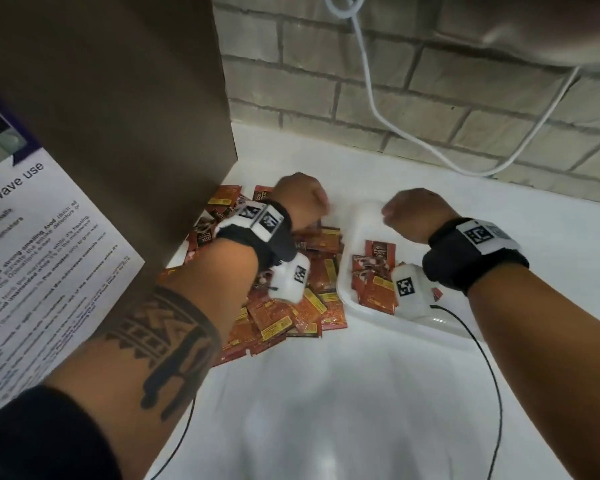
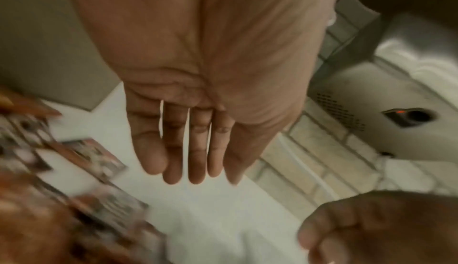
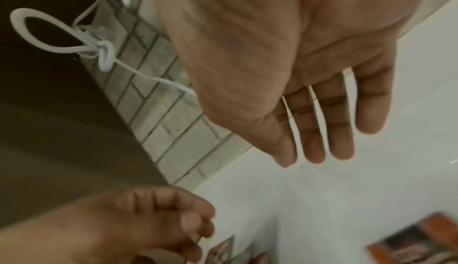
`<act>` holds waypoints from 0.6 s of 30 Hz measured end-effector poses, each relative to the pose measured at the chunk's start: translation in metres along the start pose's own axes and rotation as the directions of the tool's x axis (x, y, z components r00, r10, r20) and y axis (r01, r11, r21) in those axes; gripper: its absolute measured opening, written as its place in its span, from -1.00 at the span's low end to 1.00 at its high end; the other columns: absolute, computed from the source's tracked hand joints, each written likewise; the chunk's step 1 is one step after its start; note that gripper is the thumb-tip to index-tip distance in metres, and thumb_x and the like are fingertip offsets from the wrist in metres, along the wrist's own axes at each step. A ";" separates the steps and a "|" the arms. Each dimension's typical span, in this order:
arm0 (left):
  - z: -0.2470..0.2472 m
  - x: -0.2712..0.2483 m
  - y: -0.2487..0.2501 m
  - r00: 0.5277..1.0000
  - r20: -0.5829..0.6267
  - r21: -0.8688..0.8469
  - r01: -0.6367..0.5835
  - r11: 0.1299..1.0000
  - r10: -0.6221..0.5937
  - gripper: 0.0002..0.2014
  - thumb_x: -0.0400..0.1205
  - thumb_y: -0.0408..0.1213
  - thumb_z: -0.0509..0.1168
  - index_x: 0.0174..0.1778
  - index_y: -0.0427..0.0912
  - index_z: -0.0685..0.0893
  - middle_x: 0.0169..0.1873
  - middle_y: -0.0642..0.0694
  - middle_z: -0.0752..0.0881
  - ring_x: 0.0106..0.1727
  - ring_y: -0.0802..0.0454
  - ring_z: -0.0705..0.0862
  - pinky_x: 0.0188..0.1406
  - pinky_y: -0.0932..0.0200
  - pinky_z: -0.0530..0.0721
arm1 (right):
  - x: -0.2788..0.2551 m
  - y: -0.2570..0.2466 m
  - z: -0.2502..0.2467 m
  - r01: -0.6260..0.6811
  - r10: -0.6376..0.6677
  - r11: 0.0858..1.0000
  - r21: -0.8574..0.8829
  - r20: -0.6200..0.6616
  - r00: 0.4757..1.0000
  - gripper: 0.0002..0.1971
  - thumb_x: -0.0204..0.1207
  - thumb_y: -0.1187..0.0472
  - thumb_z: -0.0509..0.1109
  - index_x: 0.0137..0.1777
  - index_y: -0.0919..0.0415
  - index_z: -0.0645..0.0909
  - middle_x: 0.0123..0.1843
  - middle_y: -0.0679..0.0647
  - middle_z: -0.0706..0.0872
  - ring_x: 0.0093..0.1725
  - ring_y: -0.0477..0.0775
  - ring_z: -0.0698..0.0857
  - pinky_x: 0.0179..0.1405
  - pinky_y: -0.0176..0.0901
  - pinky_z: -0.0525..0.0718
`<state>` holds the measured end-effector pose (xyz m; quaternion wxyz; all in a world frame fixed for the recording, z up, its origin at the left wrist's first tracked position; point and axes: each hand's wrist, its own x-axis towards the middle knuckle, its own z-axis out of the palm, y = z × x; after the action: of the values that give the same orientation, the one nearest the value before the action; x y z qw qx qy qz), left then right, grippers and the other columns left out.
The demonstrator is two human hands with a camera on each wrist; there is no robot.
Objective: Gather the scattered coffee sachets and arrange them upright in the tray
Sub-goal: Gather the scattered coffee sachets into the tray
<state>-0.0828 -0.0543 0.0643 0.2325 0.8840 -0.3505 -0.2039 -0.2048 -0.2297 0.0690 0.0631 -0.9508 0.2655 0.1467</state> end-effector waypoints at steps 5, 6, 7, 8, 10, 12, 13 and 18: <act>-0.004 -0.006 -0.052 0.960 0.208 0.368 0.101 0.924 -0.188 -0.36 0.53 0.10 0.50 0.42 -0.24 0.62 0.36 -0.23 0.66 0.34 -0.24 0.64 0.26 -0.02 0.64 | 0.028 -0.074 -0.002 0.015 -0.037 0.953 0.302 0.067 0.997 -0.75 0.59 0.17 0.37 0.20 0.15 0.77 0.22 0.12 0.78 0.22 0.16 0.73 -0.03 -0.19 0.67; 0.001 -0.008 -0.060 0.965 0.194 0.379 0.095 0.921 -0.179 -0.29 0.50 0.11 0.53 0.48 -0.21 0.57 0.41 -0.24 0.63 0.39 -0.25 0.61 0.32 -0.05 0.63 | 0.032 -0.088 -0.001 0.016 -0.054 0.944 0.331 0.106 0.993 -0.77 0.57 0.16 0.41 0.17 0.15 0.78 0.20 0.12 0.79 0.16 0.16 0.76 -0.07 -0.19 0.70; 0.007 -0.009 -0.067 0.970 0.179 0.392 0.085 0.916 -0.166 -0.23 0.47 0.12 0.55 0.53 -0.17 0.52 0.45 -0.23 0.60 0.42 -0.25 0.59 0.35 -0.08 0.62 | 0.037 -0.101 0.000 0.017 -0.073 0.944 0.329 0.157 0.985 -0.78 0.57 0.13 0.43 0.15 0.17 0.77 0.18 0.13 0.79 0.10 0.16 0.77 -0.11 -0.19 0.73; 0.012 -0.008 -0.072 0.974 0.164 0.401 0.081 0.913 -0.158 -0.18 0.45 0.14 0.56 0.57 -0.11 0.47 0.48 -0.22 0.57 0.43 -0.26 0.58 0.37 -0.10 0.61 | 0.039 -0.112 0.002 0.001 -0.071 0.936 0.351 0.185 0.980 -0.79 0.59 0.14 0.44 0.16 0.18 0.75 0.17 0.12 0.78 0.03 0.14 0.77 -0.23 -0.26 0.71; 0.022 -0.003 -0.083 0.979 0.122 0.390 0.107 0.914 -0.166 -0.20 0.45 0.13 0.55 0.55 -0.08 0.46 0.46 -0.21 0.58 0.40 -0.26 0.60 0.35 -0.09 0.62 | 0.039 -0.129 0.007 -0.063 -0.056 0.878 0.474 0.233 0.971 -0.77 0.63 0.27 0.40 0.27 0.16 0.67 0.09 0.09 0.71 -0.18 0.01 0.69 -0.57 -0.41 0.58; 0.025 0.003 -0.089 0.980 0.096 0.379 0.125 0.917 -0.174 -0.30 0.49 0.08 0.53 0.49 -0.12 0.51 0.40 -0.21 0.62 0.35 -0.25 0.64 0.32 -0.10 0.65 | 0.039 -0.137 0.010 -0.071 -0.056 0.864 0.499 0.234 0.971 -0.67 0.67 0.34 0.35 0.42 0.32 0.59 0.19 0.16 0.68 -0.20 -0.01 0.64 -0.55 -0.44 0.61; 0.026 0.005 -0.092 0.982 0.095 0.382 0.116 0.917 -0.164 -0.34 0.49 0.05 0.53 0.46 -0.14 0.54 0.37 -0.20 0.65 0.33 -0.24 0.66 0.29 -0.10 0.67 | 0.040 -0.140 0.009 -0.095 -0.049 0.859 0.504 0.267 0.963 -0.62 0.68 0.32 0.35 0.48 0.36 0.54 0.33 0.22 0.67 -0.07 0.07 0.67 -0.35 -0.38 0.69; 0.027 0.012 -0.108 0.985 0.074 0.441 0.106 0.891 -0.154 -0.28 0.31 -0.04 0.64 0.37 -0.08 0.56 0.28 -0.11 0.67 0.26 -0.19 0.69 0.14 -0.03 0.73 | 0.065 -0.147 0.023 -0.045 -0.012 0.989 0.140 0.384 0.923 -0.36 0.58 -0.06 0.45 0.59 0.21 0.46 0.53 0.25 0.53 0.52 0.34 0.49 0.50 0.18 0.50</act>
<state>-0.0319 -0.0002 -0.0199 -0.0044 0.9229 -0.3390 -0.1826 -0.0806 -0.1315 0.0334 0.1822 -0.8942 0.2660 0.3107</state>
